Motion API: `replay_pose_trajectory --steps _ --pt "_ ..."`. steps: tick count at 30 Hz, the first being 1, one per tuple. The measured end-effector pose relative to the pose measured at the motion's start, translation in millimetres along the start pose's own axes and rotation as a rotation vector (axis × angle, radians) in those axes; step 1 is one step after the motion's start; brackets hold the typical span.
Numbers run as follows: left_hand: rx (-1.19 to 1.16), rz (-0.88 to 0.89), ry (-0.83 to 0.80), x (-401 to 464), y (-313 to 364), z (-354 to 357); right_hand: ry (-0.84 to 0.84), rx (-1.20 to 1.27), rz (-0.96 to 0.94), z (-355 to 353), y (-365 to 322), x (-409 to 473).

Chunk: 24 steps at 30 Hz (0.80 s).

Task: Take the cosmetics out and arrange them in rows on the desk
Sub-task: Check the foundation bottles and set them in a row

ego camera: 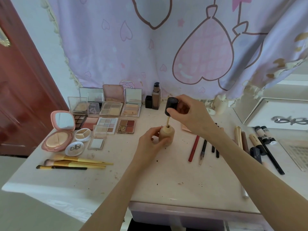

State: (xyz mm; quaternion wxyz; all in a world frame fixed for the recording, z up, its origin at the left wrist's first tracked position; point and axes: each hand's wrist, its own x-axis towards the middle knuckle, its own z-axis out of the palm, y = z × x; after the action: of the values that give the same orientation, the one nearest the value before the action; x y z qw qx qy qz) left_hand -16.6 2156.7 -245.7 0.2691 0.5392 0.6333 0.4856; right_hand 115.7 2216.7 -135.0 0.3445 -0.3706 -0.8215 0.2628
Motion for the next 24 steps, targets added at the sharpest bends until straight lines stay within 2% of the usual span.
replay_pose_trajectory --steps 24 --pt "-0.008 -0.007 0.001 1.4 -2.0 0.8 0.126 0.034 -0.015 -11.5 4.3 -10.5"
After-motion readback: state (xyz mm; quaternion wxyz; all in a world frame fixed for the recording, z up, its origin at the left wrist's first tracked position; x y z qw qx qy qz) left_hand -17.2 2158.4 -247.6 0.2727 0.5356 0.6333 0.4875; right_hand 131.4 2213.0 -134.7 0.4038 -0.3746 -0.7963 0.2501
